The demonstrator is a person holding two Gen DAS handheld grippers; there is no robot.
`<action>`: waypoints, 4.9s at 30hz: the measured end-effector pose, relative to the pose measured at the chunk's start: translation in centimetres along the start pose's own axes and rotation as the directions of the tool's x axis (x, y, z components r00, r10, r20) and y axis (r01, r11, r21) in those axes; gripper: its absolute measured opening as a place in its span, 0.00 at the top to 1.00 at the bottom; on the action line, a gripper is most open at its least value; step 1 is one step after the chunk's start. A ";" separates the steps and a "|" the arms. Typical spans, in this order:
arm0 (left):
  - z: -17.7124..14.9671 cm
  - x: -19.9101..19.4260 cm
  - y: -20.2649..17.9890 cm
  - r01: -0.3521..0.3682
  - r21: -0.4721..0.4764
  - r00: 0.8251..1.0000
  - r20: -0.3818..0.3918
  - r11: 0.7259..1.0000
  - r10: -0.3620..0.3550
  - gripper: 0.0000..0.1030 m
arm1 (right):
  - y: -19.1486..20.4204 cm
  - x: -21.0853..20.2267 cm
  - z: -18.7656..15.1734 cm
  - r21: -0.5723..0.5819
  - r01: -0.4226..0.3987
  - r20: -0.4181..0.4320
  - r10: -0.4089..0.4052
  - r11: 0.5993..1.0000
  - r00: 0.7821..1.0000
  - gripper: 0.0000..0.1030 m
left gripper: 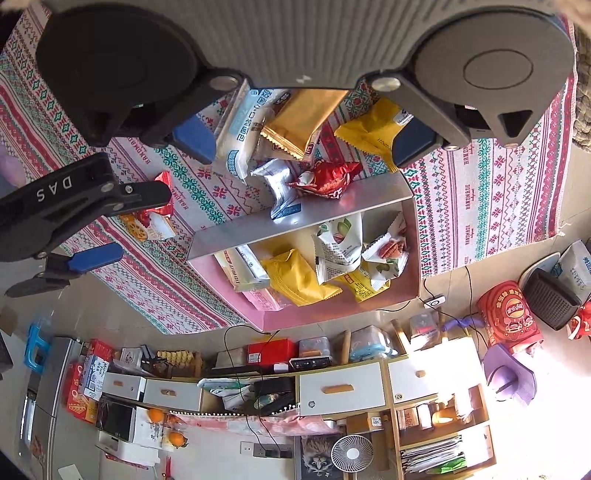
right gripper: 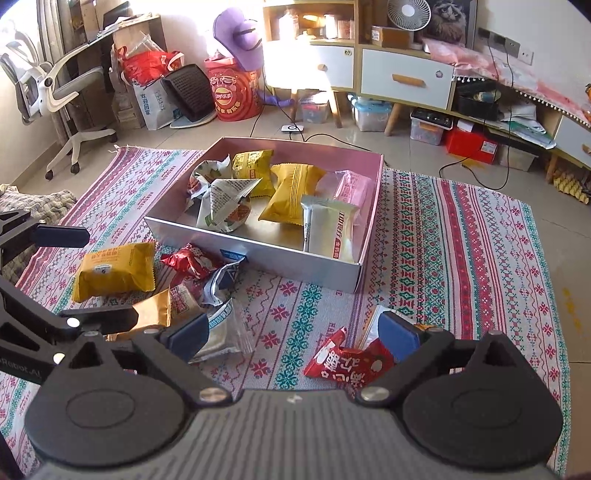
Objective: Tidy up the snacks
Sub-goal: 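Withdraw both tools from the tray toward the remaining snacks, then grasp the gold wrapped bar with the left tool while the right tool grasps the red chip bag, then carry both held packets over the tray and lower them inside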
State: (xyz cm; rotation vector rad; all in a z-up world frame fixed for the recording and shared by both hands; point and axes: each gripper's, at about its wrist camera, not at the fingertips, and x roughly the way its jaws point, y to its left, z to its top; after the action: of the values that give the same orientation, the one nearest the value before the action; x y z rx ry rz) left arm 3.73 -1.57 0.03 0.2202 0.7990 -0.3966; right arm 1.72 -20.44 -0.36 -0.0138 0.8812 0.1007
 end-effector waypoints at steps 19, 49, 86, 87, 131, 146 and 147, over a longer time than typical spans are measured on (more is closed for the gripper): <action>-5.8 1.3 3.4 0.006 -0.012 0.998 -0.059 1.000 -0.006 0.00 | -0.4 1.9 -5.2 -0.093 0.082 -0.049 -0.087 0.992 0.995 0.05; -3.5 5.6 2.8 0.012 -0.029 0.985 -0.172 0.999 -0.017 0.56 | -1.0 4.9 -2.5 -0.357 0.061 -0.090 -0.099 0.932 0.991 0.44; -4.0 5.0 2.3 -0.009 -0.071 0.979 -0.205 0.997 -0.005 0.61 | 3.2 4.3 -3.2 -0.366 -0.119 -0.129 0.076 0.923 0.989 0.61; -4.0 5.0 2.3 -0.009 -0.073 0.979 -0.205 0.997 -0.007 0.62 | 3.4 4.3 -3.2 -0.373 -0.109 -0.125 0.067 0.921 0.990 0.62; -3.8 4.8 1.9 0.014 -0.080 0.969 -0.244 0.997 -0.033 0.86 | 2.6 4.4 -2.9 -0.224 -0.122 -0.151 0.089 0.967 0.984 0.71; -3.4 3.4 2.3 0.061 -0.112 0.974 -0.211 0.992 -0.084 0.86 | 2.3 2.5 -1.5 -0.198 -0.118 -0.088 0.102 0.973 0.991 0.77; -3.4 3.3 2.3 0.062 -0.112 0.974 -0.209 0.992 -0.084 0.86 | 2.3 2.3 -1.4 -0.196 -0.120 -0.082 0.105 0.973 0.991 0.77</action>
State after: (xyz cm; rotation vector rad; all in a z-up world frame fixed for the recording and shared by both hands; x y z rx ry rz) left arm 4.60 0.79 -4.59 0.1370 1.0389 -0.4033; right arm 1.86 -18.01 -2.93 -0.1565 0.9397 0.2964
